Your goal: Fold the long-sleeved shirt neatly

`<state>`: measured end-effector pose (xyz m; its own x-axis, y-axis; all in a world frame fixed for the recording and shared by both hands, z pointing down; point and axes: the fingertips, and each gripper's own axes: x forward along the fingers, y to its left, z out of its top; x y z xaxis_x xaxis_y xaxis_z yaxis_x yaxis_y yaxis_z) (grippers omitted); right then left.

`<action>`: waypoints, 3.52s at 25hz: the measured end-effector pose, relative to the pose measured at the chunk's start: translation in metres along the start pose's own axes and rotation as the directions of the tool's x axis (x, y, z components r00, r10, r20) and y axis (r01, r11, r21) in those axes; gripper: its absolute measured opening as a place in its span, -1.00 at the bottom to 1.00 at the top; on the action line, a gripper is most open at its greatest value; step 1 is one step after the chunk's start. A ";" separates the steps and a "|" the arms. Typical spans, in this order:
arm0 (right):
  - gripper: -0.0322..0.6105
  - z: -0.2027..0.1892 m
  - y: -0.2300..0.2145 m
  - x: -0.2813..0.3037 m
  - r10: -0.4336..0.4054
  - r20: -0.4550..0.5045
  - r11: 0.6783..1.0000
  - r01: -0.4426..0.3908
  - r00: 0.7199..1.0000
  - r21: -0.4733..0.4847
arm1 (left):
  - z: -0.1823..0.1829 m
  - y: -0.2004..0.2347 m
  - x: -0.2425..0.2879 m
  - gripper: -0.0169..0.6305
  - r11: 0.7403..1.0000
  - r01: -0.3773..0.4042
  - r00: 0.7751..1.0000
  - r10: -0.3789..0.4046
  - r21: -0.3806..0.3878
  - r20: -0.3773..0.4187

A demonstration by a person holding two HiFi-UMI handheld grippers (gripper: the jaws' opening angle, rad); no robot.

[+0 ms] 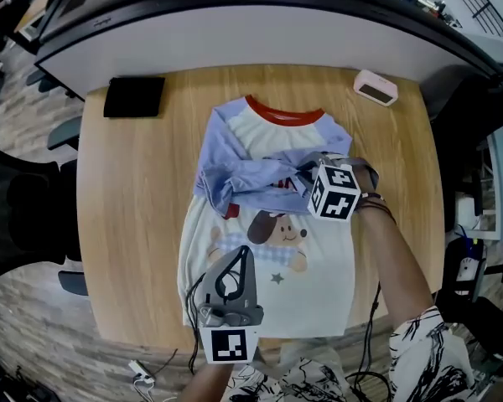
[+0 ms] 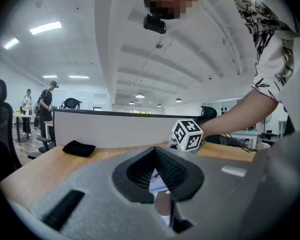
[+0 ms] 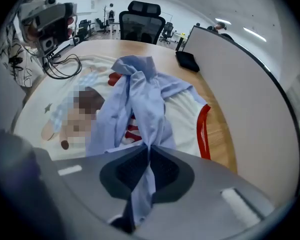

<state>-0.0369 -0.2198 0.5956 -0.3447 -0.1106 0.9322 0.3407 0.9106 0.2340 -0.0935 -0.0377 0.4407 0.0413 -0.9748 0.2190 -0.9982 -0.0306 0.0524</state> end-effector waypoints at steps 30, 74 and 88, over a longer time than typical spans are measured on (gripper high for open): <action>0.07 -0.046 0.260 -0.207 -0.535 0.387 0.523 -0.064 0.751 0.850 | 0.022 0.101 -0.293 0.23 0.953 0.299 0.897 -0.299 -0.052 -0.324; -0.78 -0.111 0.424 -0.144 -0.634 0.036 0.192 0.112 0.773 0.975 | -0.207 0.061 -0.240 -0.91 0.999 -0.035 0.890 0.030 -0.003 -0.454; -0.79 -0.131 0.456 -0.204 -0.598 0.022 0.244 0.155 0.802 0.957 | -0.173 0.046 -0.312 -0.91 0.995 -0.047 0.884 -0.001 -0.090 -0.467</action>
<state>0.3039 0.1660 0.5480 -0.4995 -0.6238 0.6011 -0.8076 0.5865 -0.0624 -0.1449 0.3033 0.5429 0.0580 -0.7590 0.6484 -0.9910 0.0348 0.1293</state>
